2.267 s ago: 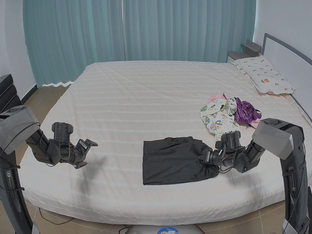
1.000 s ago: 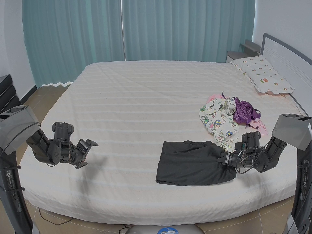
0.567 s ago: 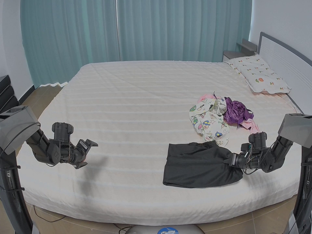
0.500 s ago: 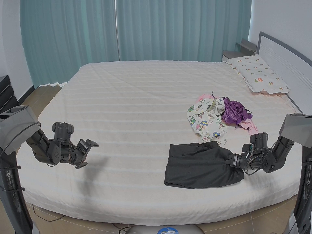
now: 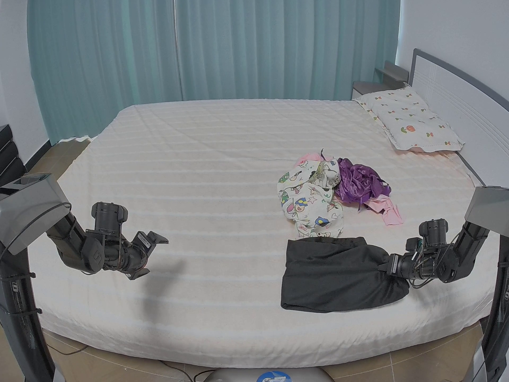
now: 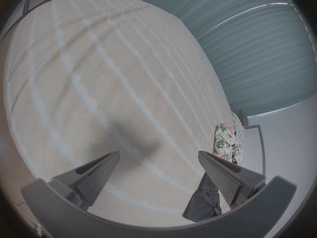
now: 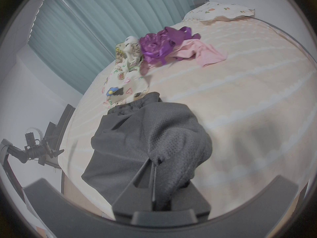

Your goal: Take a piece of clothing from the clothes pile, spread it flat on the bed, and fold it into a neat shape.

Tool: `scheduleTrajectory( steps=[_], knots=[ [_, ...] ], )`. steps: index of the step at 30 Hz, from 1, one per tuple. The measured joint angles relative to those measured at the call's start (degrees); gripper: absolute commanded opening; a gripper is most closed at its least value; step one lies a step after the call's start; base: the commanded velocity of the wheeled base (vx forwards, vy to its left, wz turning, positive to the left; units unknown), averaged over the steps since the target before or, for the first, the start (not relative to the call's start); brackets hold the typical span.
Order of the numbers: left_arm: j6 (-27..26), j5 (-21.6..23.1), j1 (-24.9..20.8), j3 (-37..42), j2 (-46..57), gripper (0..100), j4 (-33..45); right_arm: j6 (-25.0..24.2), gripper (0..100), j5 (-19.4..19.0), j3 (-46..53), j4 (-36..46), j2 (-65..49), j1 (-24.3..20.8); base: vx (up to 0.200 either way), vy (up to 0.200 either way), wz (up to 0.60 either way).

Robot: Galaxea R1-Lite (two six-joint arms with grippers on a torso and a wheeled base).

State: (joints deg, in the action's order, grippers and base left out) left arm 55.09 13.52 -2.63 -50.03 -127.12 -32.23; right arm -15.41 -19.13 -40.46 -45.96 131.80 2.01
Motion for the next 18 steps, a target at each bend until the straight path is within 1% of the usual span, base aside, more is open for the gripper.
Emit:
scheduleTrajectory(
  steps=[4,9,11,12,18],
  knots=[
    [0.01,0.02,-0.17,0.09,0.02,100,0.07,0.2,0,-0.33,0.28,0.0,-0.3,1.23,0.0,-0.2,0.0],
    [-0.02,0.0,-0.17,0.06,-0.05,100,0.05,0.2,0,-0.88,0.63,-0.18,-0.49,1.32,0.0,-0.2,0.0],
    [0.0,0.0,-0.17,0.06,-0.06,100,0.02,0.24,0,-0.85,0.67,-0.27,-0.46,1.05,0.0,0.0,0.0],
    [0.0,0.0,-0.17,0.06,-0.06,100,0.02,0.35,100,-0.85,0.69,-0.27,-0.38,0.9,0.0,0.0,0.0],
    [0.0,0.02,-0.2,0.01,-0.2,100,-0.01,0.52,100,-0.95,0.56,-0.4,0.63,-0.44,0.0,0.0,0.0]
  ],
)
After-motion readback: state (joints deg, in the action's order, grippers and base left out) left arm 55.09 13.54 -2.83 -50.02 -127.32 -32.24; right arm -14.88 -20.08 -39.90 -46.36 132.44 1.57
